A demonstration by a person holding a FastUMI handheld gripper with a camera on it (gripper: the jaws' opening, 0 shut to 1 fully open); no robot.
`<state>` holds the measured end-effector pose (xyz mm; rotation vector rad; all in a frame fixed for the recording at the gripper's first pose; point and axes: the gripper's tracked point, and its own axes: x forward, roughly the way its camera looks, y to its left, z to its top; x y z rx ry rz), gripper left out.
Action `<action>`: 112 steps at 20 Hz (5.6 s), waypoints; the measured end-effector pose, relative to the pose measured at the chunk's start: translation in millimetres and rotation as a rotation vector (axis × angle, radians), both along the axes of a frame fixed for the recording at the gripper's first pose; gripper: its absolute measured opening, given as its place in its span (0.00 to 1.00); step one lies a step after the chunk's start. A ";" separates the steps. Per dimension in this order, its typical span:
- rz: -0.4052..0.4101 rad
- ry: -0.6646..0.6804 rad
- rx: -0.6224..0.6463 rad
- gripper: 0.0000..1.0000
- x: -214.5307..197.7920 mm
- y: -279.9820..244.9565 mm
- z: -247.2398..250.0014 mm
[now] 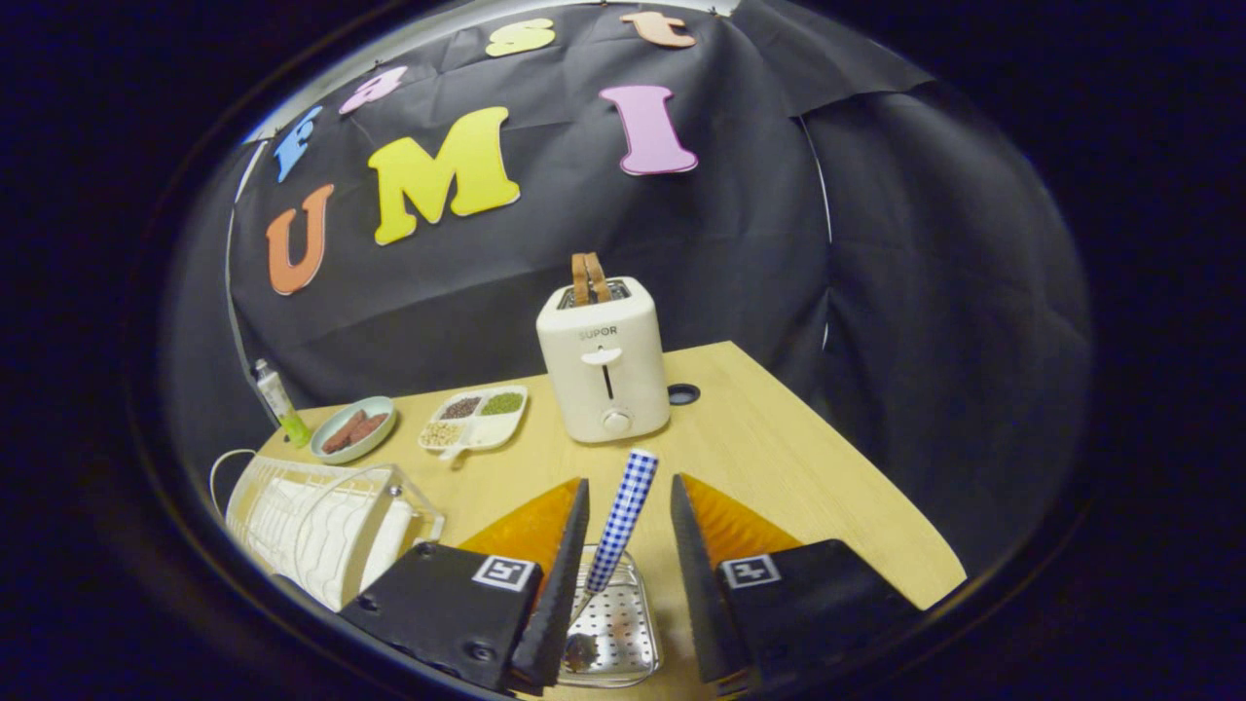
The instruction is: Take the plate from the dish rack, then take the spoon from the basket and place it into the plate.
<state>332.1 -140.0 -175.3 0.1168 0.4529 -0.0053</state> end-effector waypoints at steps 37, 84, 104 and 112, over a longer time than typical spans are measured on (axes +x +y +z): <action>0.365 -0.376 0.016 0.17 -292.7 286.4 41.3; 0.043 -0.455 -0.131 1.00 -333.7 136.9 139.9; -0.008 -0.397 -0.134 1.00 -320.2 105.5 142.0; -0.003 -0.374 -0.109 1.00 -312.9 107.8 138.9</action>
